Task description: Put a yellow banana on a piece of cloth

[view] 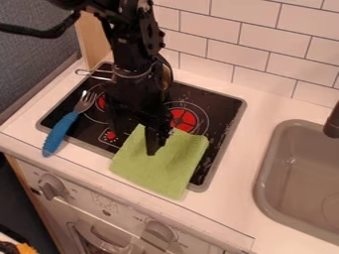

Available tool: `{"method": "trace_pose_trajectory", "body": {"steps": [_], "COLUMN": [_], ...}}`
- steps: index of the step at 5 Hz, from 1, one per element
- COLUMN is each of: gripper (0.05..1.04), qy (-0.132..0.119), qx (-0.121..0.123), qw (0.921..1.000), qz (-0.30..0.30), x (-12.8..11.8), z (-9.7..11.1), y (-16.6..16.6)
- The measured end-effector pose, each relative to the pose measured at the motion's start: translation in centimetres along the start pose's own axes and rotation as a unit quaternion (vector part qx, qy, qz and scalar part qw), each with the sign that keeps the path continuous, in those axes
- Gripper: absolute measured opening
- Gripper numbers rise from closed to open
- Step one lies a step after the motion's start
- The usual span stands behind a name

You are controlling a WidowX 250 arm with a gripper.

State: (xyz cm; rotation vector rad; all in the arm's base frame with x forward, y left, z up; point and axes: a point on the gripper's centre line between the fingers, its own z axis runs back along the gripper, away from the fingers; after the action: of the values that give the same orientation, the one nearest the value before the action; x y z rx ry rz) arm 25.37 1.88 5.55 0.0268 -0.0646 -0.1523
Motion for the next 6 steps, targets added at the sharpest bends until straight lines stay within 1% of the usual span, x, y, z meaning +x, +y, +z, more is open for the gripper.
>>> {"method": "trace_pose_trajectory", "body": {"steps": [1, 2, 3, 4, 5, 6], "gripper": [0.999, 0.999, 0.999, 1.0, 1.0, 1.0], "qy": [0.012, -0.006, -0.02, -0.028, -0.03, -0.017], "qx": [-0.005, -0.009, -0.011, -0.007, -0.004, -0.002], "qw": [0.9999, 0.999, 0.9976, 0.9961, 0.9935, 0.9904], "qz": [0.002, 0.043, 0.065, 0.083, 0.109, 0.137], "x": [-0.2, 2.2, 5.8, 9.0, 10.7, 10.8], "z": [-0.6, -0.2, 0.0, -0.1, -0.2, -1.0], "y": [-0.1, 2.2, 4.4, 6.5, 8.3, 10.6]}}
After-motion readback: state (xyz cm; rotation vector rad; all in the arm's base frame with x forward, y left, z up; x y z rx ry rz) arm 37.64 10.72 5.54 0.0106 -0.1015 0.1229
